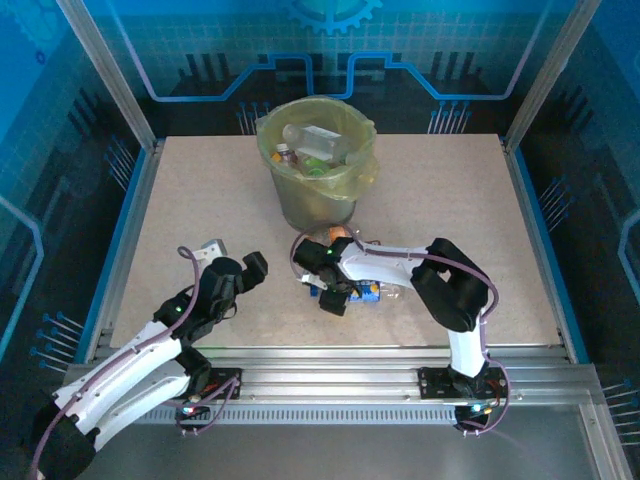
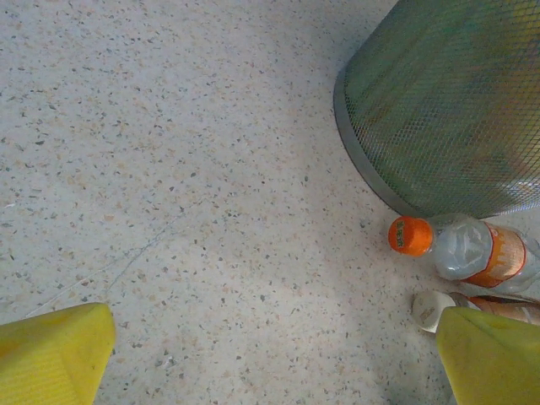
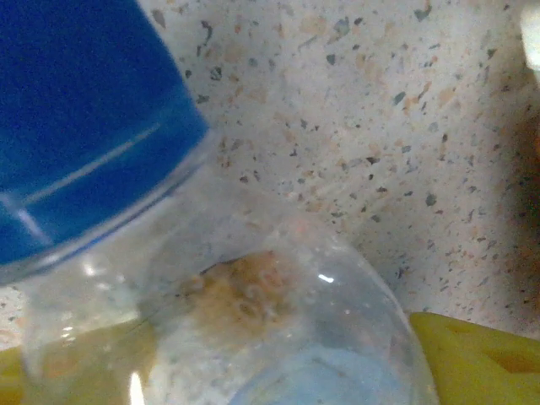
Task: Put the plastic bottles in the bin
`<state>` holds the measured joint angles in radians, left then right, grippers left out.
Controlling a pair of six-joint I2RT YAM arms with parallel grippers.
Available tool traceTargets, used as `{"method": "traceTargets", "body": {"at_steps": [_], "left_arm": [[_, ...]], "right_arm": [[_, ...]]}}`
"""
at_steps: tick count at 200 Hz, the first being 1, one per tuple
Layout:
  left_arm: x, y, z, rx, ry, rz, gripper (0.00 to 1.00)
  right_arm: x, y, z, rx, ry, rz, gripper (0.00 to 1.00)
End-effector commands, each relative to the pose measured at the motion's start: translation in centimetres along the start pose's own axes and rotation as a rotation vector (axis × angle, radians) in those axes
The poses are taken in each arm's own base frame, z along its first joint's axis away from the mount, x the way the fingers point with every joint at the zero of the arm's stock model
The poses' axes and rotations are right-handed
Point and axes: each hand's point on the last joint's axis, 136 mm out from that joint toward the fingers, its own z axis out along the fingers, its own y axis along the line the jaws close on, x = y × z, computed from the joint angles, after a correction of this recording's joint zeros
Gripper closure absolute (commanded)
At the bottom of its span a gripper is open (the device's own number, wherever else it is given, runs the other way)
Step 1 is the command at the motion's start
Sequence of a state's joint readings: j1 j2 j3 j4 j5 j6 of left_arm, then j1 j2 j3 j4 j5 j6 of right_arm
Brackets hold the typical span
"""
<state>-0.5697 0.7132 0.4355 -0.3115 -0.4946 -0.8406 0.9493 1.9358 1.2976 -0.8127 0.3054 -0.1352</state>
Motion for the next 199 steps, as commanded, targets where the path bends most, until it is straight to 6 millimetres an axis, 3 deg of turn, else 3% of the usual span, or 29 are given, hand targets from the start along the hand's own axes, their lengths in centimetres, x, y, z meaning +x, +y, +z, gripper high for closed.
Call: {"method": "traceTargets", "body": {"at_steps": [1, 31, 51, 84, 111, 140, 199], "left_arm": [[-0.3, 1.1, -0.2, -0.040, -0.023, -0.017, 0.01], [-0.5, 1.3, -0.4, -0.048, -0.033, -0.020, 0.01], [-0.6, 1.5, -0.4, -0.054, -0.040, -0.025, 0.01], [-0.8, 1.5, -0.5, -0.056, -0.047, -0.028, 0.01], [-0.9, 1.4, -0.5, -0.051, -0.048, -0.027, 0.01], [-1.1, 1.1, -0.6, -0.042, -0.048, -0.020, 0.01], [-1.7, -0.2, -0.5, -0.011, -0.052, 0.008, 0.01]], "right_arm": [[-0.1, 1.4, 1.2, -0.050, 0.035, -0.024, 0.26], [-0.7, 1.4, 0.5, -0.039, 0.016, -0.039, 0.43], [-1.3, 1.2, -0.8, -0.022, -0.016, -0.042, 0.47], [-2.6, 0.7, -5.2, 0.026, -0.116, -0.039, 0.51], [-4.0, -1.0, -11.0, 0.079, -0.267, 0.028, 0.56], [-5.0, -3.5, -18.7, 0.130, -0.469, 0.138, 0.58], [-5.2, -10.5, -36.5, 0.169, -1.018, 0.387, 0.56]]}}
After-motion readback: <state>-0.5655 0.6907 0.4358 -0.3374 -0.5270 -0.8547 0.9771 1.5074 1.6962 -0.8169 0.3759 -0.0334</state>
